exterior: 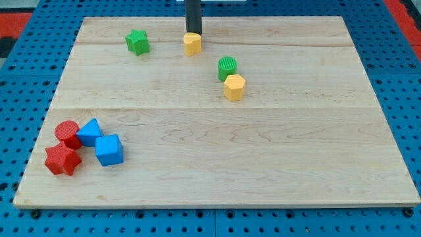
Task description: Place the heart left to the green circle
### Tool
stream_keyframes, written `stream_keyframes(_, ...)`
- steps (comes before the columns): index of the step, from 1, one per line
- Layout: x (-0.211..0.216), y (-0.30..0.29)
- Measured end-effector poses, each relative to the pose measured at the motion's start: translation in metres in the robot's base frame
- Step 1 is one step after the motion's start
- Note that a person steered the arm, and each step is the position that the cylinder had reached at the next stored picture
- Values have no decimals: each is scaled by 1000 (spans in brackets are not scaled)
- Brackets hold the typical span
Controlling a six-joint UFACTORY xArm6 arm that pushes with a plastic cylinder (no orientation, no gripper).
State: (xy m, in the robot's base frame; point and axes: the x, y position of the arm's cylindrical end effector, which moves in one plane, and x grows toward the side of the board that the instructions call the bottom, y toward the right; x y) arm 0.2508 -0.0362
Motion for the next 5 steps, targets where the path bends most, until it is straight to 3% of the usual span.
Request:
stream_keyframes(2,11,-34)
stream_keyframes(5,46,-2)
